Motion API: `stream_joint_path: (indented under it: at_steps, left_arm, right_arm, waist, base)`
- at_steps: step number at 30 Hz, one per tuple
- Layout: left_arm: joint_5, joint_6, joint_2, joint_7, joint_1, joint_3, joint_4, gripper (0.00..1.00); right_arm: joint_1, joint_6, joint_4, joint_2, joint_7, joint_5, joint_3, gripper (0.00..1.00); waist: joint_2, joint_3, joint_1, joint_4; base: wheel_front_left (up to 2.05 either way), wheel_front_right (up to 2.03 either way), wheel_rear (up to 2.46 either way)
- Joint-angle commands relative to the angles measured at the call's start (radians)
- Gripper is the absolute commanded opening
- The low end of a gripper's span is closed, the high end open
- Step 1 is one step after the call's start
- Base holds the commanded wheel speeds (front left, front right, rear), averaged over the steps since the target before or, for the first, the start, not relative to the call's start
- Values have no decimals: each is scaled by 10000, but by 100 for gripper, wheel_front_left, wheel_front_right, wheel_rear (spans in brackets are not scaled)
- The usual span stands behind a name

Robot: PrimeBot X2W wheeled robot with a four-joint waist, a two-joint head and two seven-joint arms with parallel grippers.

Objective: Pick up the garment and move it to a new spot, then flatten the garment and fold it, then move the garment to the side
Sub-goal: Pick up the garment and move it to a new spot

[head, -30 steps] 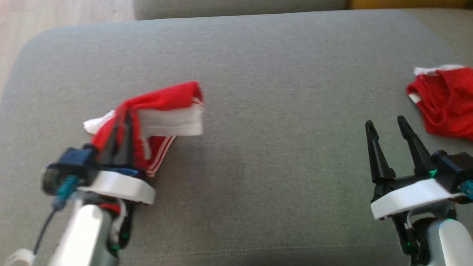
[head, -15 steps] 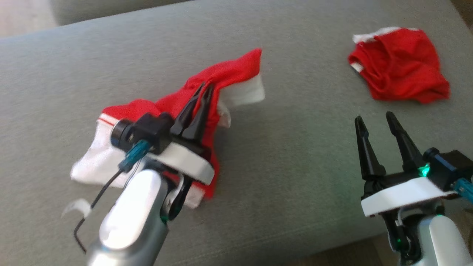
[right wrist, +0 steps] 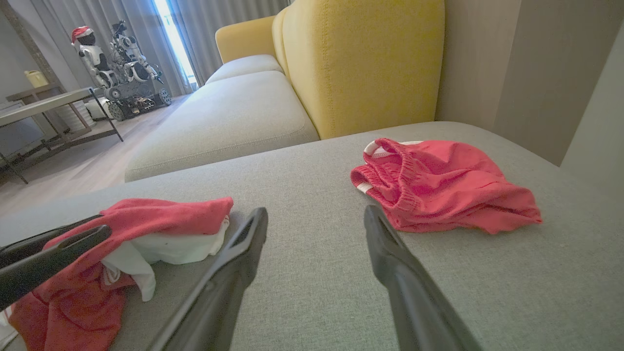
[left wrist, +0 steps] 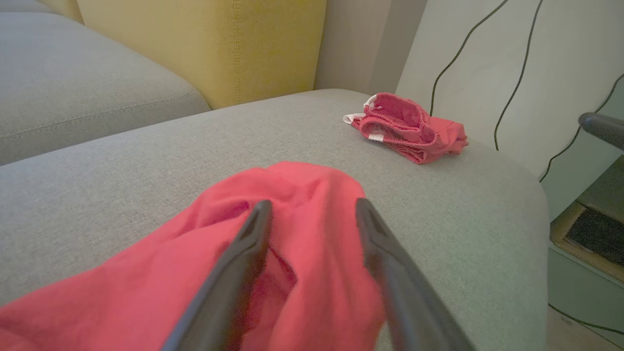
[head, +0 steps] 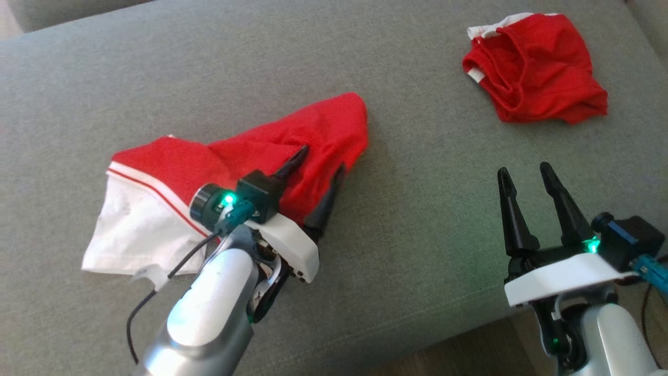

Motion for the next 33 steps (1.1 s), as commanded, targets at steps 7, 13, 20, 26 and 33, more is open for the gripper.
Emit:
stream_joint_path:
  at_steps: [7,13,20,26,33]
  left_arm:
    - [9,732,304,-703,383,783,-951,100]
    - [-119,1618,697,-862,1192,1765,-1907,100]
    - [-279,2238,1372,-890,2156,2810,-2509,100]
    - [-462,2341,1678,-894,2799,3252,-2911,100]
    - [-485,2512,1869,-883,3568,3351,-3233,100]
  right_arm:
    - [-265,33,-262,-62,-6,-68,194,100]
    - [-30,33,-409,-206,232,-144,98,100]
    - [162,33,-539,-248,469,-223,39,100]
    - [284,33,-611,-273,576,-406,13,100]
    - [522,33,-641,-362,717,-464,-3,100]
  waist:
    - [0,-697,0,822]
    - [0,-1142,0,1608]
    - [0,-1489,0,2419]
    - [0,-1701,0,2768]
    - [0,-2026,0,2908]
  base:
    - [0,0,0]
    - [0,0,0]
    - [0,0,0]
    - [0,0,0]
    - [0,0,0]
